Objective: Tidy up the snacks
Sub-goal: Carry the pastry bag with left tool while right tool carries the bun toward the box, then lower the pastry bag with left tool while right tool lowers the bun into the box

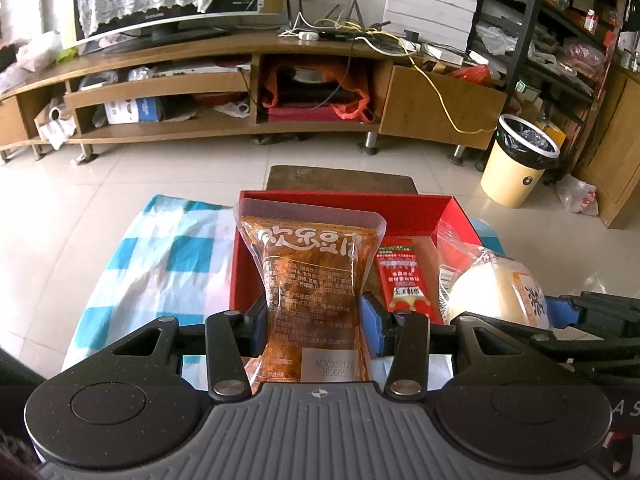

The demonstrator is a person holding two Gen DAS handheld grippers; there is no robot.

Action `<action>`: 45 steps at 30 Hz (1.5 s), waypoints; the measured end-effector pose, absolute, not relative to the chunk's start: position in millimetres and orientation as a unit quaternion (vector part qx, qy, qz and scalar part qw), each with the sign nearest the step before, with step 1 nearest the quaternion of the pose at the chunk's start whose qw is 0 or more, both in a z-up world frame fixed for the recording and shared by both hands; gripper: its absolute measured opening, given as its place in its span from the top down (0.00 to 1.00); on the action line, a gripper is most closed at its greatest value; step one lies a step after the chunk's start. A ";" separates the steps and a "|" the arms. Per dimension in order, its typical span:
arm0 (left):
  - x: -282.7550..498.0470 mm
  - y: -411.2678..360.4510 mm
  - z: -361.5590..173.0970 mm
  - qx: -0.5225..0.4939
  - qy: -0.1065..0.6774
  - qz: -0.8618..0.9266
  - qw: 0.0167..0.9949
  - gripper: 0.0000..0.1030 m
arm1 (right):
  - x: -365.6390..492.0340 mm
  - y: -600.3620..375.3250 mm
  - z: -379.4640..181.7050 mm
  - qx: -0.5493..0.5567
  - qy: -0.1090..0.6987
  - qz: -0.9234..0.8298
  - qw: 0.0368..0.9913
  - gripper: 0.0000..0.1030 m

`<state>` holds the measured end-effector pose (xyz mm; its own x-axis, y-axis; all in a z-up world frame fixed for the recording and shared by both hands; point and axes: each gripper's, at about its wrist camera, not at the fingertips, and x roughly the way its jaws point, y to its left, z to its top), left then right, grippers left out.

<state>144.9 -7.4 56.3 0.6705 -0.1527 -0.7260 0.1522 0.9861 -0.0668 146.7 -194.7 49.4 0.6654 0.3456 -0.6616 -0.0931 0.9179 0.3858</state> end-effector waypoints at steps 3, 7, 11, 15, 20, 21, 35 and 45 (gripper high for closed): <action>154.2 -11.5 54.9 0.003 0.397 -0.085 0.914 0.48 | 153.6 -197.8 47.5 0.162 0.390 0.120 0.898 0.47; 166.8 -16.6 50.6 0.008 0.400 -0.087 0.912 0.48 | 163.1 -201.6 42.6 0.162 0.392 0.115 0.898 0.47; 178.4 -21.8 44.2 0.012 0.406 -0.088 0.910 0.48 | 175.2 -207.1 36.7 0.163 0.395 0.111 0.897 0.47; 190.3 -27.6 39.0 0.018 0.410 -0.090 0.907 0.48 | 187.0 -210.0 30.7 0.160 0.400 0.110 0.896 0.47; 205.3 -30.4 32.9 0.019 0.414 -0.089 0.906 0.48 | 200.3 -214.5 21.2 0.158 0.406 0.103 0.894 0.47; 208.1 -31.3 31.5 0.020 0.414 -0.089 0.906 0.48 | 203.3 -215.4 19.0 0.156 0.408 0.102 0.894 0.47; 240.4 -41.2 0.5 0.036 0.438 -0.079 0.895 0.48 | 229.9 -230.5 -19.7 0.175 0.428 0.091 0.882 0.47; 252.2 -43.9 -11.1 0.032 0.449 -0.077 0.890 0.48 | 239.7 -231.2 -35.7 0.172 0.439 0.092 0.877 0.47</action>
